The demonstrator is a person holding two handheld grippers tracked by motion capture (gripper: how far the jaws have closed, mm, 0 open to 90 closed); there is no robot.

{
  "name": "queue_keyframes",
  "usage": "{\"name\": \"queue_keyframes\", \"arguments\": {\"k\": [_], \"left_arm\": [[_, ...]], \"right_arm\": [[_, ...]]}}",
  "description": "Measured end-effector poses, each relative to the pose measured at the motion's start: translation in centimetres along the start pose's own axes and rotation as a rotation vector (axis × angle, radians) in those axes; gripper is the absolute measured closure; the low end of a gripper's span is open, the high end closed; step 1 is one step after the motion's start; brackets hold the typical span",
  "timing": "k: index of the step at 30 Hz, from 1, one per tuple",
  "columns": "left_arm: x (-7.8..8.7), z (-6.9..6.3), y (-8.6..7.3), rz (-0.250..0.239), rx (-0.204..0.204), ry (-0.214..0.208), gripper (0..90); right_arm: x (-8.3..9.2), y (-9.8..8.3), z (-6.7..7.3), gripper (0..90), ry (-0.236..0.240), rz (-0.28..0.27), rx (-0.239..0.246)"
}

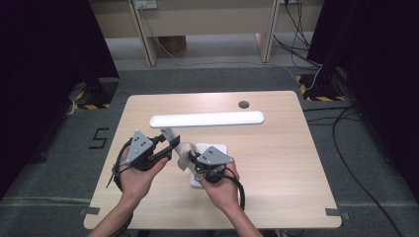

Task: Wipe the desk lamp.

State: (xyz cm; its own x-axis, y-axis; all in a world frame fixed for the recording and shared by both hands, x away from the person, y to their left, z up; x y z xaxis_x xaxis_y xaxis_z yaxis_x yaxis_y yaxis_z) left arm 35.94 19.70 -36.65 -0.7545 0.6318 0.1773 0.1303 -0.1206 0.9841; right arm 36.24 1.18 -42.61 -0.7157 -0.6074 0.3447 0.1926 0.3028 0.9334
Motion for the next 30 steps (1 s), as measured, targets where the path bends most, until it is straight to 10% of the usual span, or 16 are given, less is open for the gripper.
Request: {"name": "queue_keyframes", "arguments": {"k": [30], "left_arm": [[0.0,-0.1,0.0,0.005,-0.01,0.008,61.2]], "right_arm": [[-0.3,-1.6,0.2,84.8,0.007,0.077,0.034]]}}
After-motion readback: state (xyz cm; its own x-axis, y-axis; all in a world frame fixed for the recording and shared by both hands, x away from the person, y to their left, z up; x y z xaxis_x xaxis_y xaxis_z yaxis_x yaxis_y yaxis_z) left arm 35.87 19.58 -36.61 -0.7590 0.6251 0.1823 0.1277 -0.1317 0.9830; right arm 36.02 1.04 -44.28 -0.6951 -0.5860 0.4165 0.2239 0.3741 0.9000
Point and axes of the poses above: each handheld gripper's, and its own axes: x roughly backward along the jaws, y roughly out of its top, z roughly to its left, the point moved 2 cm from there along -x, roughly forward along the jaws, and after that the axes turned 5 degrees about -y, right-handed, at the moved point
